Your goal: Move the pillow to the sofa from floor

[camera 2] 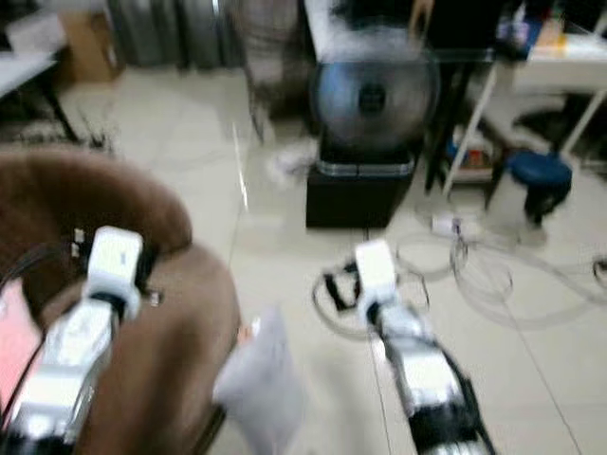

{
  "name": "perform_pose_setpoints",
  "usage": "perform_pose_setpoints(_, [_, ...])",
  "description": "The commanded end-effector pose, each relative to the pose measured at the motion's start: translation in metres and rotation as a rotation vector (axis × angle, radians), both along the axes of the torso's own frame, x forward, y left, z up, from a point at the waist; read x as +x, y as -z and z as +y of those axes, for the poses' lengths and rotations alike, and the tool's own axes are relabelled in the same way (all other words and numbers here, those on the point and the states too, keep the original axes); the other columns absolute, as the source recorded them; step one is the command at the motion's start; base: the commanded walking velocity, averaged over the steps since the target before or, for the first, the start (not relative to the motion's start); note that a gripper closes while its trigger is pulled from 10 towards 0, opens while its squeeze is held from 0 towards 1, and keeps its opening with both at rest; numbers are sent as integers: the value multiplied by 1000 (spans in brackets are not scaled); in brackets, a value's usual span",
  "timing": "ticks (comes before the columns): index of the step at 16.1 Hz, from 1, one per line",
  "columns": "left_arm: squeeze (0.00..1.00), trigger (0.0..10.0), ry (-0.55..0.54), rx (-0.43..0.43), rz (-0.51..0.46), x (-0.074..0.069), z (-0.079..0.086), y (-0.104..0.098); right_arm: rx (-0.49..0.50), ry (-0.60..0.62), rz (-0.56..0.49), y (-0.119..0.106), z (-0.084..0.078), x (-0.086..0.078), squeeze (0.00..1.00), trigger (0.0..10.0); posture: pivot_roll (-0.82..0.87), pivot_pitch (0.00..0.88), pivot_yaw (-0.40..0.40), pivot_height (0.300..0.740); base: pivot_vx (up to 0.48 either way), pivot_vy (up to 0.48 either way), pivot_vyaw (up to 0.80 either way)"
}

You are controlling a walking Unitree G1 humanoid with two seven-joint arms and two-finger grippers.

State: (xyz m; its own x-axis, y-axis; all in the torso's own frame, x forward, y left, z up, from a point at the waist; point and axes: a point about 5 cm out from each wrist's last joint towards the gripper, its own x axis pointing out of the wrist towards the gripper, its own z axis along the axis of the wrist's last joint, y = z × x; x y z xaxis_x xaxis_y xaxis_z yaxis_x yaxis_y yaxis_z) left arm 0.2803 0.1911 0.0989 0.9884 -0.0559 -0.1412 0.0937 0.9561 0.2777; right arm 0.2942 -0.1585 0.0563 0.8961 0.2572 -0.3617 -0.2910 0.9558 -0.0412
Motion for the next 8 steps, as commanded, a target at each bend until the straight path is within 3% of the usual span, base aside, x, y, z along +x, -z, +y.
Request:
perform_pose_setpoints(1, [0,10000,24,-4,4,0,-7,0,4,29,1,-1,-7,0,0,10000,34,0,21,740,300,0,0])
perform_pose_setpoints(2, [0,10000,25,-4,3,0,-7,0,5,30,1,-1,-7,0,0,10000,34,0,21,740,292,0,0])
perform_pose_setpoints(8, [0,10000,18,-6,1,2,-6,1,25,83,-16,-4,-12,2,0,10000,34,0,21,740,0,0,0])
